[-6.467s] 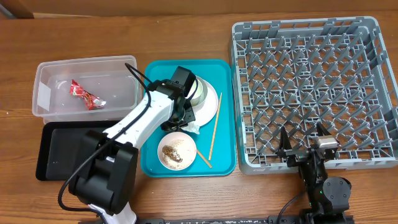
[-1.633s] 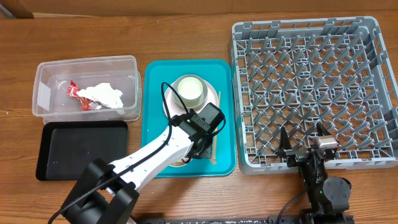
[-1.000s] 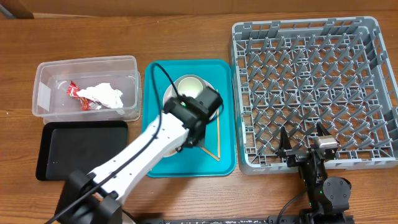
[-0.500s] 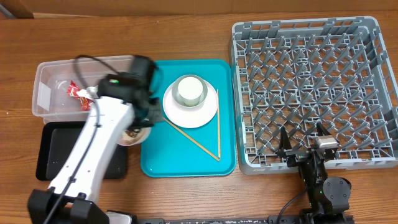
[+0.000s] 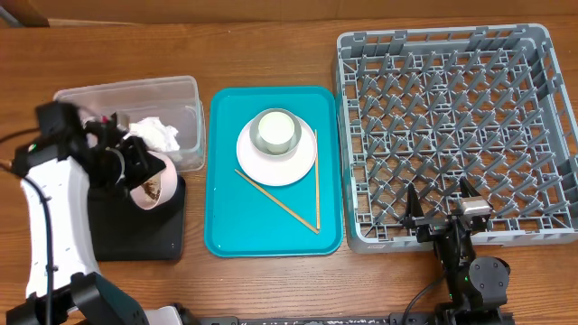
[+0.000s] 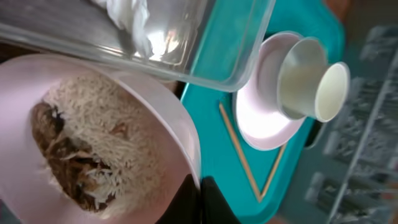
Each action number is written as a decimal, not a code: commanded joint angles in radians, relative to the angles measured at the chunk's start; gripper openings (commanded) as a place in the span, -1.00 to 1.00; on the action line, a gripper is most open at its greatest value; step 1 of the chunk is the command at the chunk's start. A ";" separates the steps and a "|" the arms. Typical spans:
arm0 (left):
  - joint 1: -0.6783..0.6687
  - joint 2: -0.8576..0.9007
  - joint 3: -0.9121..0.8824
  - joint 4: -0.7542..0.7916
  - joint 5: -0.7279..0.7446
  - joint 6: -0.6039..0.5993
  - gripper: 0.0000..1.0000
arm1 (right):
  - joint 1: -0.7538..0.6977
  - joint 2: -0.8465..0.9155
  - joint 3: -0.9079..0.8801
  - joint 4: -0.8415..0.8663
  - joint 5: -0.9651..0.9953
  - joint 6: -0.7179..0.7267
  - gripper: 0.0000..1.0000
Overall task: Sort waste into correct bins and load items into the dishwasher
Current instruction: 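Carry the pink bowl over the black tray and tip out the rice, then return the empty pink bowl to the teal tray with left gripper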
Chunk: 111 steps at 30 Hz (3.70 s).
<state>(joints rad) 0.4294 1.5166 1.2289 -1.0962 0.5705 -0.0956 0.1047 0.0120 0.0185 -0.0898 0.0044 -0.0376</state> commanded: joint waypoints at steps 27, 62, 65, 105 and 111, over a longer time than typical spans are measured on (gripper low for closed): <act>0.672 -0.023 -0.382 0.186 0.864 0.372 -0.92 | -0.003 -0.009 -0.011 0.006 0.002 -0.004 1.00; 0.598 -0.021 -0.385 -0.011 0.946 0.528 -0.92 | -0.003 -0.009 -0.011 0.006 0.002 -0.004 1.00; 0.598 -0.021 -0.385 -0.036 0.937 0.525 -0.91 | -0.003 -0.009 -0.011 0.006 0.002 -0.004 1.00; -0.656 -0.288 -0.089 -0.019 -0.412 -0.353 -0.92 | -0.003 -0.009 -0.011 0.006 0.002 -0.004 1.00; -0.876 -0.165 -0.089 -0.009 -0.537 -0.468 -0.92 | -0.003 -0.009 -0.011 0.006 0.002 -0.004 1.00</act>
<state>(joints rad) -0.3599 1.2835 1.1397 -1.1175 0.1558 -0.4606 0.1043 0.0120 0.0185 -0.0898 0.0048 -0.0376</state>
